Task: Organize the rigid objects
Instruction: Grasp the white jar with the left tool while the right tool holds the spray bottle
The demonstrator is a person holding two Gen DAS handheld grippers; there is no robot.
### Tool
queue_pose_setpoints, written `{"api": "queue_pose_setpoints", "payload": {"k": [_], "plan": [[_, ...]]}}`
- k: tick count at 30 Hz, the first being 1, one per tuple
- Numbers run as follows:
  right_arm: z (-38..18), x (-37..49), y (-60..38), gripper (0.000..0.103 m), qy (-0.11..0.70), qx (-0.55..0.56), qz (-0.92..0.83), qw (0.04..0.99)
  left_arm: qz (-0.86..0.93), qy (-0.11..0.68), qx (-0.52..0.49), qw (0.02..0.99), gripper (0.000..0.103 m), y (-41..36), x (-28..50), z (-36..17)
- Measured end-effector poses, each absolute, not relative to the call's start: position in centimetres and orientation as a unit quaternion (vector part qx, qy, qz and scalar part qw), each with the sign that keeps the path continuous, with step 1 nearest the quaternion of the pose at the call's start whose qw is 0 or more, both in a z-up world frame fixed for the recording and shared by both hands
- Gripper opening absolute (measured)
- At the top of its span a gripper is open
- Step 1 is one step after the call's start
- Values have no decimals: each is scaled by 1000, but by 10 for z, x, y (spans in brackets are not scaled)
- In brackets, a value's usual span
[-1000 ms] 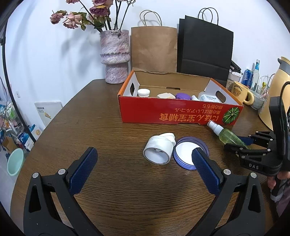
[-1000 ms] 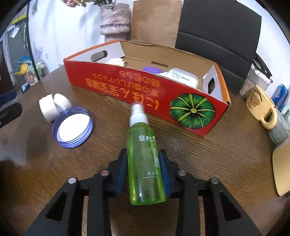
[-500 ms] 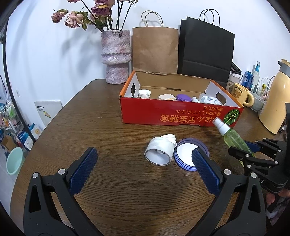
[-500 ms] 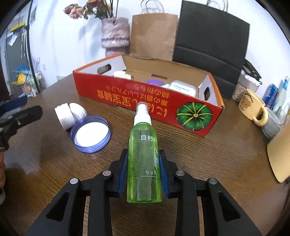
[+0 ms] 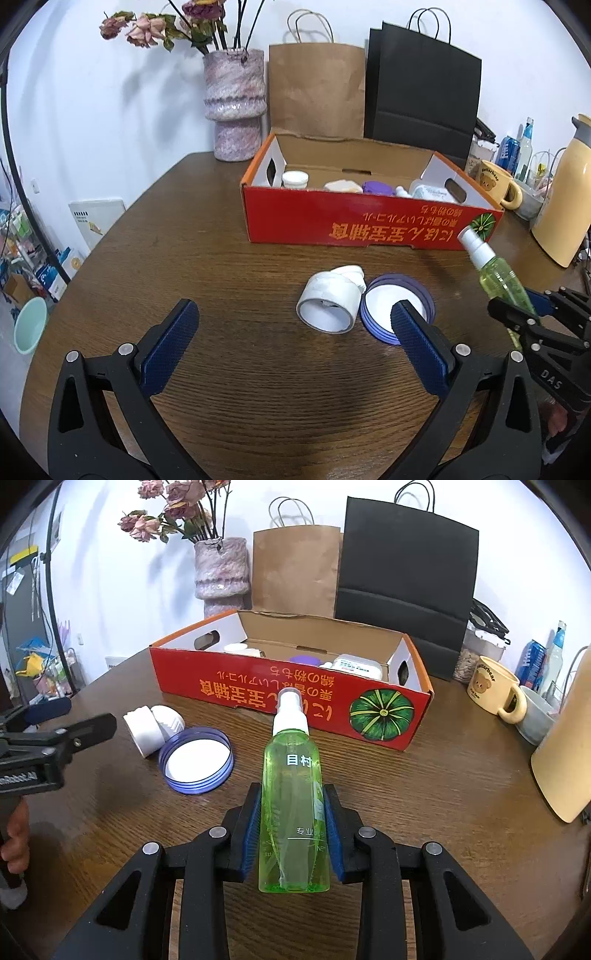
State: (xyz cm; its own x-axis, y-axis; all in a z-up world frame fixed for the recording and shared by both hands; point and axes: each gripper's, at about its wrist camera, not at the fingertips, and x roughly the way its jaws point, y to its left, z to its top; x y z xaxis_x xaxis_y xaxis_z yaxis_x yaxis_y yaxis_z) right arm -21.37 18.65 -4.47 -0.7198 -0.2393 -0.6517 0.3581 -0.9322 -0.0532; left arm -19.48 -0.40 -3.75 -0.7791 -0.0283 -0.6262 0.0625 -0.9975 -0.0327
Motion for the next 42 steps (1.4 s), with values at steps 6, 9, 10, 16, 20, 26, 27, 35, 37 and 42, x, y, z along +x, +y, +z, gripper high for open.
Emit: {"api": "queue_pose_setpoints", "payload": {"k": [6,9,10,16,20,26,27,35,37,42], "plan": [[-43,-211,187,35,83,336,-925,158,-942,22,334,28,103,-4,-204,-42],[-44,-212,187,35,80,338,-924,158,-940,21,341,28,103,-4,-211,-45],[-44,-212,188,35,77,339,-924,159,-939,21,342,27,103,-4,-213,-46],[-43,-217,192,35,46,347,-923,162,-935,18,353,14,103,-4,-226,-50],[-42,-220,193,35,33,349,-923,161,-931,18,364,5,95,-5,-234,-54],[-43,-222,194,35,23,351,-923,158,-928,19,372,-19,54,-5,-235,-54],[-43,-222,193,35,23,351,-923,158,-927,19,373,-26,48,-5,-235,-54],[-42,-221,194,35,24,347,-924,158,-928,19,368,-51,39,-2,-228,-49],[-42,-220,194,35,24,345,-925,159,-930,23,363,-53,39,-5,-226,-46],[-39,-217,196,35,21,338,-927,161,-932,36,356,-53,39,-12,-221,-41]]}}
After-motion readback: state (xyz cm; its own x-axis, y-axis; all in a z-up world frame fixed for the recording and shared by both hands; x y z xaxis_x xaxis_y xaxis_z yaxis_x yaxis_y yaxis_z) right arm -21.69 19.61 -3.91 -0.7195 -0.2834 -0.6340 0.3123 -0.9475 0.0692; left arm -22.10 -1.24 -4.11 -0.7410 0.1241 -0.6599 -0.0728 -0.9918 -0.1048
